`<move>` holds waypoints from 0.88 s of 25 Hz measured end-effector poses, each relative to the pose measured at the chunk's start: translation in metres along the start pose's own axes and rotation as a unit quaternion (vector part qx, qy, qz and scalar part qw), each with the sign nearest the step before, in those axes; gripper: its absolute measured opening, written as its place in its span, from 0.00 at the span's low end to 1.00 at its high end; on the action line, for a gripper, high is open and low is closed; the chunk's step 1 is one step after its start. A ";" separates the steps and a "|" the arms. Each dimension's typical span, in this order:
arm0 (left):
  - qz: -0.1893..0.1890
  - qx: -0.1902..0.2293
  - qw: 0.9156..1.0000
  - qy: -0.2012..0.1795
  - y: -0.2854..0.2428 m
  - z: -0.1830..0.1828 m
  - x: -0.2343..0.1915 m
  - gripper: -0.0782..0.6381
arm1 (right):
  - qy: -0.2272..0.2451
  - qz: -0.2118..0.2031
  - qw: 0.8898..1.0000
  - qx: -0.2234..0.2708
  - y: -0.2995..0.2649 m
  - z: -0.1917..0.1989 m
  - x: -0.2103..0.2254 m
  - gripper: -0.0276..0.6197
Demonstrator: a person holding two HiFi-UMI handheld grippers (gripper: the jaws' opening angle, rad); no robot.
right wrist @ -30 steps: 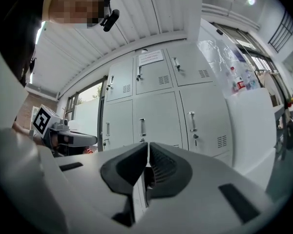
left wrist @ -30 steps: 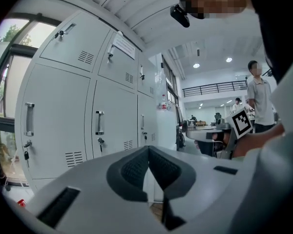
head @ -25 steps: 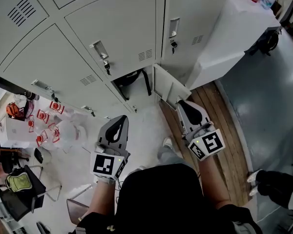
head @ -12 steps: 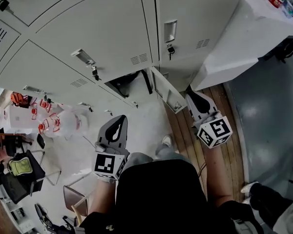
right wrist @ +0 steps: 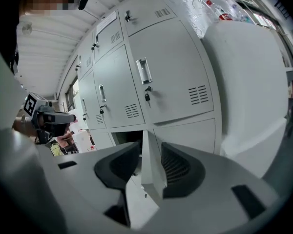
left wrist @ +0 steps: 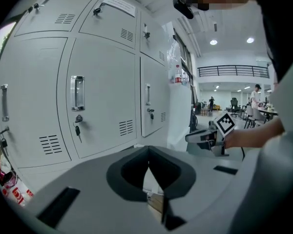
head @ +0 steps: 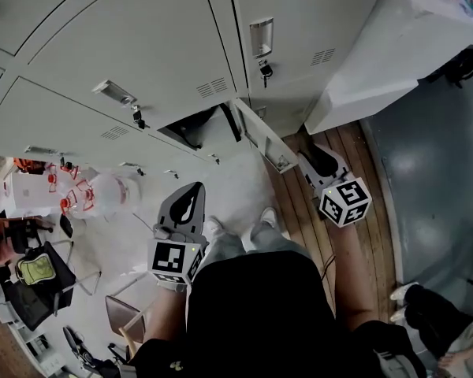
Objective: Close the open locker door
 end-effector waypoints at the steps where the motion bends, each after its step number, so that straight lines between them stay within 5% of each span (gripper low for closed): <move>1: 0.003 -0.003 1.000 0.000 -0.001 0.002 0.000 0.14 | -0.003 0.002 1.000 -0.008 0.000 0.007 0.000 0.26; 9: 0.020 -0.011 1.000 0.002 0.004 0.013 -0.008 0.14 | -0.009 0.022 0.998 -0.061 -0.007 0.049 -0.003 0.29; 22: 0.032 -0.008 0.999 0.009 0.038 0.027 -0.042 0.14 | -0.012 0.079 0.994 -0.072 -0.007 0.068 -0.027 0.23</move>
Point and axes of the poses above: the fingertips, and each gripper's own axes: y backward along the fingers, x to its right, z out of its underside, the point moved 6 cm from there along y, backward along the fingers, and after that the axes turned 8 degrees about z, right-handed, at the moved point
